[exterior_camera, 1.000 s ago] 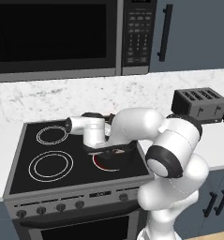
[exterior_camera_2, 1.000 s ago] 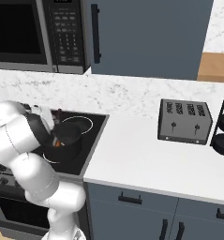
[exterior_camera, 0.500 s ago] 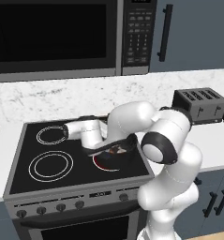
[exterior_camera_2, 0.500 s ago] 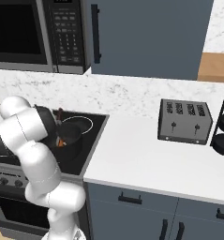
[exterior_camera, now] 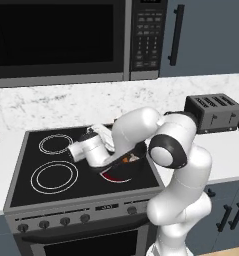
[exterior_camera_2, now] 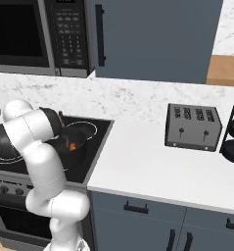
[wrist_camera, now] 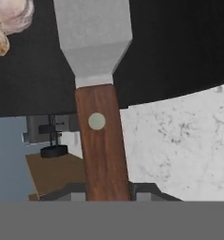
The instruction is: Put the carrot and garlic in the pot. Retrieve the spatula and lightly stir the vegetables in the pot.
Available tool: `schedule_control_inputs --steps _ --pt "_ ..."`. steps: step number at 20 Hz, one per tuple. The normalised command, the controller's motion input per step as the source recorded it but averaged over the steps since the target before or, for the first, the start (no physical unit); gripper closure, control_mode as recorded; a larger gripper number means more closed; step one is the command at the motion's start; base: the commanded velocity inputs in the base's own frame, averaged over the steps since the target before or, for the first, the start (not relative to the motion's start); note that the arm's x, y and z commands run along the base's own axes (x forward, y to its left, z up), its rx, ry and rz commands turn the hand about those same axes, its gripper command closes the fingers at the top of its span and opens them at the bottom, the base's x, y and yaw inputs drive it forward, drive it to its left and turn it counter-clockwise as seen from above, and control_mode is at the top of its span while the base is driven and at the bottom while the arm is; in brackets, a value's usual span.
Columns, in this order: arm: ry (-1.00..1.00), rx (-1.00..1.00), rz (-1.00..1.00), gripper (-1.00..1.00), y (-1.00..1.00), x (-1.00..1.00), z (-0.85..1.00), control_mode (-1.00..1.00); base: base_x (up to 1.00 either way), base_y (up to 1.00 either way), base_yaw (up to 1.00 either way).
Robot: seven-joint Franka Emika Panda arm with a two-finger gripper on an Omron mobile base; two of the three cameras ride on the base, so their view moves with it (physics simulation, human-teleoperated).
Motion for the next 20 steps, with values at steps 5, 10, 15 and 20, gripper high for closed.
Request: schedule_control_inputs --steps 5,10,15,20 --pt "0.0 0.0 0.0 1.0 -0.17 0.0 0.59 -1.0 0.0 0.0 0.0" --pt "0.0 0.0 -0.02 1.0 -0.25 -0.22 0.28 -1.0 0.0 0.0 0.0" --pt "0.0 0.0 -0.07 1.0 -0.28 -0.23 -0.14 -1.0 0.0 0.0 0.0" --pt "0.0 -0.01 -0.07 1.0 -0.19 -0.01 -0.2 -1.0 0.0 0.0 0.0"
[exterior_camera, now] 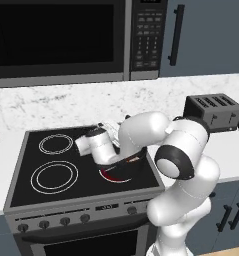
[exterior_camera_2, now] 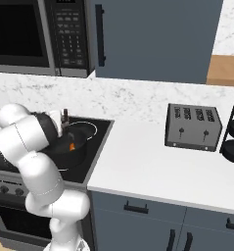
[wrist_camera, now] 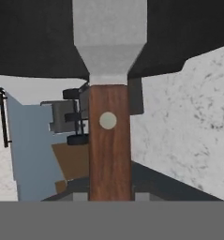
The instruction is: Put the carrot and garlic in the pot. Retrieve the spatula and lightly stir the vegetables in the pot.
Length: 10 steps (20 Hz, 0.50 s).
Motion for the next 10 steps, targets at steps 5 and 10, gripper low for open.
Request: schedule_control_inputs --steps 5,10 --pt "0.0 0.0 -0.06 1.0 0.0 0.0 -0.42 -1.0 0.0 0.0 0.0" --pt "0.0 0.0 -0.05 1.0 0.04 0.0 -0.37 -1.0 0.0 0.0 0.0"
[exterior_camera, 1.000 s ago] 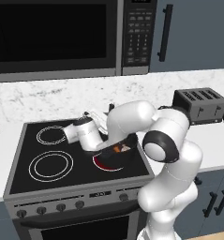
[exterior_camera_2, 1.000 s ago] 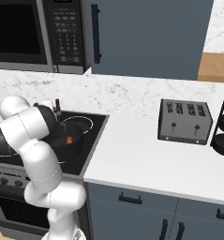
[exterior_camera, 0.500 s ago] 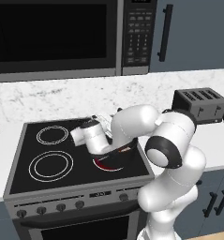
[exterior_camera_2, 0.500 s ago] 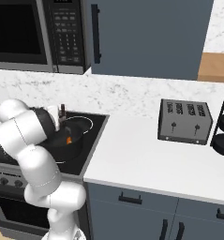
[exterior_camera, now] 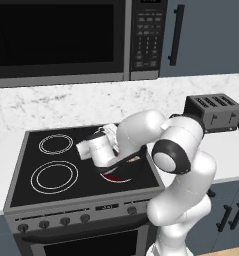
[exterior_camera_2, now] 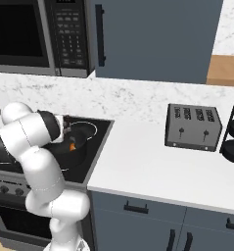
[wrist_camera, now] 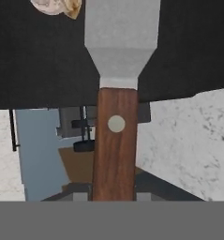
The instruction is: Put the carrot and garlic in the pot. Retrieve the spatula and lightly stir the vegetables in the pot.
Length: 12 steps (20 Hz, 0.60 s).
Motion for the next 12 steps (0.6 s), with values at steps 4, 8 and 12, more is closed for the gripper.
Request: schedule_control_inputs --steps 4,8,12 --pt "0.0 0.0 -0.09 1.0 0.14 -0.01 -0.01 -1.0 0.0 0.0 0.0" --pt "0.0 0.0 -0.13 1.0 0.33 -0.06 0.08 -1.0 0.0 0.0 0.0" --pt "0.0 0.0 -0.13 1.0 0.3 -0.04 0.07 -1.0 0.0 0.0 0.0"
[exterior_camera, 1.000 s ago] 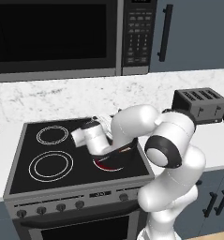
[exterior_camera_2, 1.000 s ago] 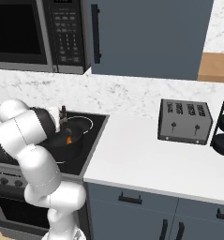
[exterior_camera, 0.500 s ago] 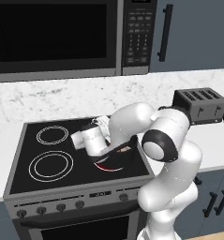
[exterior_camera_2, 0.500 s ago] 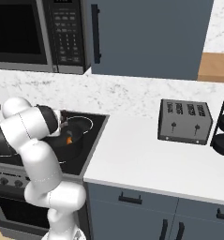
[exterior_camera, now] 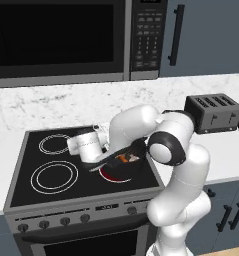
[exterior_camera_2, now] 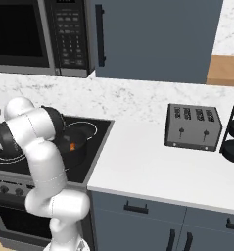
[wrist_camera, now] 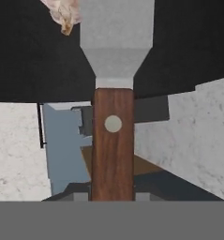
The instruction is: Put the carrot and garlic in the pot. Retrieve the spatula and lightly stir the vegetables in the pot.
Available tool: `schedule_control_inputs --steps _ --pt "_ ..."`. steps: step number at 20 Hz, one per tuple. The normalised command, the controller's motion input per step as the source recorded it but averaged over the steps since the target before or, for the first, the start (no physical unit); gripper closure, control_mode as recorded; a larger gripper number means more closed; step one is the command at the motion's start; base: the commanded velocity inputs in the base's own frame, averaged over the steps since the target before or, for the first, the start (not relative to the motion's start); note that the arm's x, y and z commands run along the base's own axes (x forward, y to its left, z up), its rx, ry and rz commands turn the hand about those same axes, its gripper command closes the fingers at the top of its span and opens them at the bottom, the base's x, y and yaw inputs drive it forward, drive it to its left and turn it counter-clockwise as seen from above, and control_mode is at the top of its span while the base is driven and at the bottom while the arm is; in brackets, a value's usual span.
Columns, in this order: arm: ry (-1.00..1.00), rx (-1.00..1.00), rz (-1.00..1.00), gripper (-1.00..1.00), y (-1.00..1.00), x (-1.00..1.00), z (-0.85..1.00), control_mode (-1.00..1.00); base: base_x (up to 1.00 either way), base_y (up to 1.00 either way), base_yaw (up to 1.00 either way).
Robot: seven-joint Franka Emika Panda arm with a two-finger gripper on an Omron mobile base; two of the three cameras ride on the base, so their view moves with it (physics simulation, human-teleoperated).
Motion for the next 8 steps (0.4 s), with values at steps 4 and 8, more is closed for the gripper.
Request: schedule_control_inputs --steps 4,8 --pt "0.0 -0.03 -0.12 1.0 0.01 0.0 0.08 -1.0 0.0 0.0 0.0" --pt "-0.08 -0.13 -0.04 1.0 -0.44 0.01 0.01 -1.0 0.0 0.0 0.0"
